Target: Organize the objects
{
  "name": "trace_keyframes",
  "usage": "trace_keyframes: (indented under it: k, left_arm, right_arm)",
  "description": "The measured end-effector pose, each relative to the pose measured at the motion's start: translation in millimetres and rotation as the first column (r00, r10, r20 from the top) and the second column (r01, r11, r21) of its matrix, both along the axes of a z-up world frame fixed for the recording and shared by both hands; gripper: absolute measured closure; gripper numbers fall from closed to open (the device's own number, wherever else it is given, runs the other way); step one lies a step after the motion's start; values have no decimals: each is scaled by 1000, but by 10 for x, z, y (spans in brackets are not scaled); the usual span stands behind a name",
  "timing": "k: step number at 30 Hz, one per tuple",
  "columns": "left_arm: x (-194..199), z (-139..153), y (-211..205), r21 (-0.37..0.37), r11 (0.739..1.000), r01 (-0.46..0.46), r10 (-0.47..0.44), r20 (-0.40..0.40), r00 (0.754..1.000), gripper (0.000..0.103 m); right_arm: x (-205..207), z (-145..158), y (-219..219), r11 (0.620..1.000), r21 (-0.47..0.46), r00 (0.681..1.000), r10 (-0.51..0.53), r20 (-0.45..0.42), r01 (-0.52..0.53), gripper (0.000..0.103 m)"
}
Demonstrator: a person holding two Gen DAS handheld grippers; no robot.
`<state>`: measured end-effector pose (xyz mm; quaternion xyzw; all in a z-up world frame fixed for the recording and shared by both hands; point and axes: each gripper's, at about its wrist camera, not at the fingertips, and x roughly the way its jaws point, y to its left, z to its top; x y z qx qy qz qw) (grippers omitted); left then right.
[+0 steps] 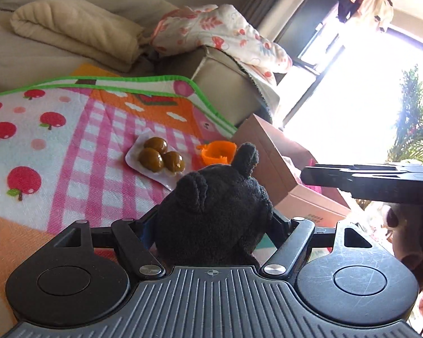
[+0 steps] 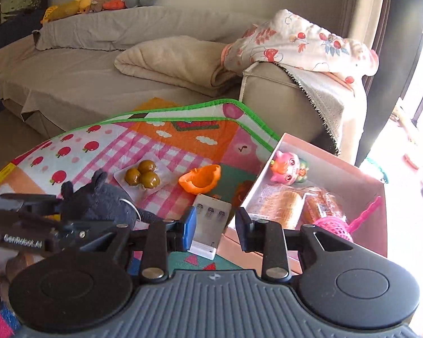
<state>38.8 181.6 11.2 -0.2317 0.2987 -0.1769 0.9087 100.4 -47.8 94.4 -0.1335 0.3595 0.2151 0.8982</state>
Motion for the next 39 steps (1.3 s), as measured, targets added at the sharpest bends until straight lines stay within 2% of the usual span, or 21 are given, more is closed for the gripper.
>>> trace_keyframes:
  k: [2, 4, 7, 9, 12, 15, 16, 17, 18, 19, 20, 24, 31, 35, 39]
  left_arm:
    - [-141, 22, 104, -5, 998, -62, 62, 30, 998, 23]
    - [-245, 27, 223, -6, 992, -128, 128, 53, 990, 23]
    - [-383, -50, 354, -31, 983, -179, 181, 99, 978, 23]
    - [-439, -101, 381, -65, 984, -168, 174, 115, 978, 23]
    - [-529, -43, 371, -74, 986, -151, 163, 200, 966, 23]
    - [-495, -50, 360, -78, 988, -136, 149, 191, 970, 23]
    - [-473, -62, 366, -88, 986, -138, 152, 184, 971, 23]
    - [-474, -74, 387, -103, 985, -140, 157, 180, 971, 23]
    - [-480, -84, 406, -115, 983, -142, 161, 177, 971, 23]
    - [-479, -90, 421, -124, 982, -145, 165, 173, 971, 23]
    - [-475, -97, 431, -128, 981, -148, 169, 168, 971, 23]
    - [-488, -88, 408, -113, 982, -149, 168, 176, 970, 23]
    - [-520, -46, 322, -57, 985, -163, 171, 189, 967, 23]
    - [-543, -26, 255, -34, 987, -154, 158, 211, 965, 23]
    - [-542, -35, 271, -40, 987, -158, 163, 211, 964, 23]
  right_arm:
    - [92, -70, 105, 1000, 10, 1000, 0, -20, 0, 62]
    - [196, -171, 277, 1000, -1, 1000, 5, -27, -5, 47]
    - [412, -349, 568, 997, -73, 1000, -10, -17, 9, 46]
    - [581, -456, 734, 991, -131, 1000, -23, 3, 23, 46]
    - [858, -629, 930, 971, -234, 999, -51, 15, 53, 42]
    - [1074, -765, 1005, 952, -290, 994, -105, -14, 96, 42]
    - [1080, -757, 1015, 953, -287, 995, -104, -2, 99, 44]
    - [1064, -755, 1033, 951, -297, 996, -92, 0, 88, 50]
    - [1026, -748, 1046, 950, -304, 997, -79, 2, 76, 71]
    - [976, -739, 1053, 949, -308, 998, -70, -1, 66, 84]
    - [914, -724, 1049, 950, -306, 998, -58, -4, 54, 87]
    - [532, -588, 932, 968, -250, 1000, 3, -8, -5, 92]
    - [-82, -354, 340, 993, -116, 999, 31, -40, -36, 92]
    - [-223, -326, 152, 995, -96, 1000, 21, 0, -21, 92]
    - [-78, -332, 208, 999, -46, 1000, 9, -24, -10, 89]
